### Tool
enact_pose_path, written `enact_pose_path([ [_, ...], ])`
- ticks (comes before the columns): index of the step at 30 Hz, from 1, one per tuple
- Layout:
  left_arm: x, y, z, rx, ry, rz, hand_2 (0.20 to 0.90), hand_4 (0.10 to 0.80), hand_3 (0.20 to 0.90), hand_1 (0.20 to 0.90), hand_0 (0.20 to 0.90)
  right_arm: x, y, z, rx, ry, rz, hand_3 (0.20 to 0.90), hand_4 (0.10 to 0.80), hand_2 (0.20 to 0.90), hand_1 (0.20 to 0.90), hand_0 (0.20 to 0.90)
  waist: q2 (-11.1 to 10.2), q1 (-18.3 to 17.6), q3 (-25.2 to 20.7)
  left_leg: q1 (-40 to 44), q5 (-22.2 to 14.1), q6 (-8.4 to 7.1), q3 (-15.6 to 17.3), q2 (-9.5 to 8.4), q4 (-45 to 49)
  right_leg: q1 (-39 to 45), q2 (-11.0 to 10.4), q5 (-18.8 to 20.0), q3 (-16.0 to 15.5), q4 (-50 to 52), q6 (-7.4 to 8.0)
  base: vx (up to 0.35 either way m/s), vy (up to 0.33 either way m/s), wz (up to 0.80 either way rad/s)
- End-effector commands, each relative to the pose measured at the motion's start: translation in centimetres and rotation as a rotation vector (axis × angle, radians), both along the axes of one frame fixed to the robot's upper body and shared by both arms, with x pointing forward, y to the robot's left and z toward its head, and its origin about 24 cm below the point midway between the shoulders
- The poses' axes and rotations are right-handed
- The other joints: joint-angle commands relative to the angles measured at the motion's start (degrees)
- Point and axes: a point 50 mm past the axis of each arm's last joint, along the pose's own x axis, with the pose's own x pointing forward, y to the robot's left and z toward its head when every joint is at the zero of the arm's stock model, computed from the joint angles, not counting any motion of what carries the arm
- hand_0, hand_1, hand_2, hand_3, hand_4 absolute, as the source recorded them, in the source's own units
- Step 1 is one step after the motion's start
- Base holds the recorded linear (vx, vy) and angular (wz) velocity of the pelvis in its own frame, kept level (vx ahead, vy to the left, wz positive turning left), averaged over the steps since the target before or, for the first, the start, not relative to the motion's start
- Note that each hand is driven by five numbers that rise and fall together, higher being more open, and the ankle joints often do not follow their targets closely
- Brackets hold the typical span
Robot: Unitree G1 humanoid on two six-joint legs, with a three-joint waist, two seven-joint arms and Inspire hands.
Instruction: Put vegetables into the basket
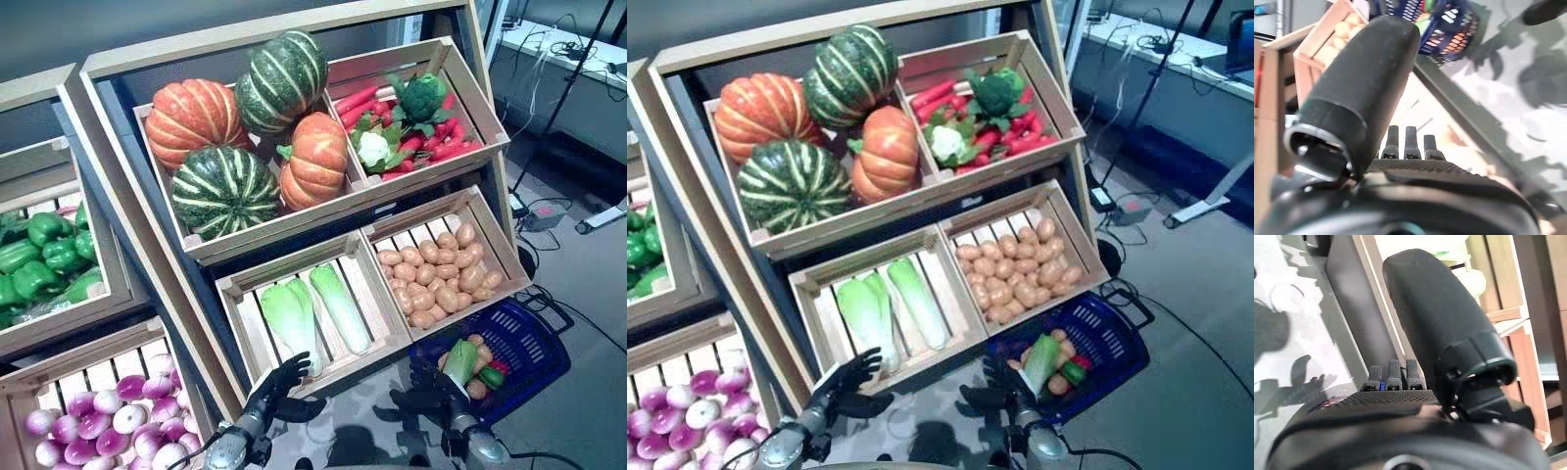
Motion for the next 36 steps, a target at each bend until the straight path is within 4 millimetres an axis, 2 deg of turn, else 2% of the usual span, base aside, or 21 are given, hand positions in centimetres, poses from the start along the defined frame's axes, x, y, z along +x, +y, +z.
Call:
enact_pose_path([
  [1,4.1,0.7,2.7,0.038,-0.219,-0.035,0.9,0.8,0.9,0.9,0.9,4.6,0.2,2.7,0.043,-0.226,-0.046,0.9,0.8,0.9,0.9,0.9,-2.93,0.82,1.56,0.03,-1.58,0.25,-0.79,-1.33,0.48,2.75,-2.25,-0.76,0.69,0.31,-0.38,0.0,0.0,0.0],
  [13,6.4,0.9,4.6,0.205,-0.363,-0.086,0.9,0.8,0.9,0.9,0.9,4.3,-0.2,2.5,0.024,-0.205,-0.041,0.9,0.8,0.9,0.9,0.9,-2.77,0.4,1.16,0.4,-1.68,0.11,-0.93,-1.38,0.48,3.15,-2.12,-0.98,0.76,0.32,-0.43,0.009,0.008,0.01],
  [19,8.0,1.7,6.0,0.496,-0.484,-0.221,0.9,0.8,0.9,0.9,0.9,3.9,-1.1,2.5,-0.018,-0.175,0.002,0.9,0.8,0.9,0.9,0.9,-2.2,-1.14,1.04,0.76,-1.5,0.06,-0.07,-1.51,0.48,2.92,-2.25,-1.12,1.68,0.71,-0.2,0.045,0.063,-0.01],
  [20,8.5,2.4,6.9,0.688,-0.6,-0.307,0.9,0.8,0.9,0.9,0.9,3.7,-1.6,2.5,-0.034,-0.161,0.018,0.9,0.8,0.9,0.9,0.9,-1.99,-1.74,0.95,0.85,-1.51,0.08,0.31,-1.67,0.49,2.8,-2.38,-1.16,1.92,0.84,-0.04,0.066,0.102,-0.07],
  [22,9.1,3.9,8.1,0.911,-0.724,-0.383,0.9,0.8,0.9,0.9,0.9,3.5,-2.1,2.5,-0.051,-0.148,0.037,0.9,0.8,0.9,0.9,0.9,-1.86,-2.27,1.02,0.88,-1.56,0.08,0.85,-1.74,0.81,2.61,-2.68,-1.24,1.85,1.29,0.13,0.056,0.089,-0.07],
  [26,10.4,6.3,10.1,1.151,-0.809,-0.439,0.9,0.8,0.9,0.9,0.9,3.4,-2.9,2.7,-0.072,-0.145,0.05,0.9,0.8,0.9,0.9,0.9,-1.57,-2.8,1.96,-0.13,-1.68,0.2,1.22,-1.84,3.02,1.18,-3.26,-2.43,1.85,4.57,-0.14,0.01,0.077,-0.11],
  [27,11.1,7.1,11.1,1.251,-0.871,-0.44,0.9,0.8,0.9,0.9,0.9,3.7,-3.4,3.0,-0.092,-0.15,0.064,0.9,0.8,0.9,0.9,0.9,-1.42,-3.16,3.07,-1.92,-1.98,0.03,1.07,-1.85,6.01,-0.38,-3.74,-2.93,1.92,6.96,-0.48,-0.059,0.095,-0.15],
  [33,13.7,7.3,13.2,1.456,-0.96,-0.523,0.9,0.8,0.9,0.9,0.9,5.5,-5.9,4.8,-0.178,-0.192,0.075,0.9,0.8,0.9,0.9,0.9,-0.2,-4.33,7.25,-9.06,-3.59,-0.86,0.77,-1.88,15.52,-7.03,-5.21,-5.66,2.81,15.71,-1.91,-0.129,0.128,-0.04],
  [36,15.0,8.0,14.2,1.536,-0.948,-0.568,0.9,0.8,0.9,0.9,0.9,7.2,-6.8,6.3,-0.215,-0.243,0.077,0.9,0.8,0.9,0.9,0.9,-0.53,-5.25,10.03,-14.31,-5.9,-1.07,1.34,-1.14,23.27,-12.46,-6.25,-7.58,3.77,22.39,-2.84,-0.2,0.067,-0.03],
])
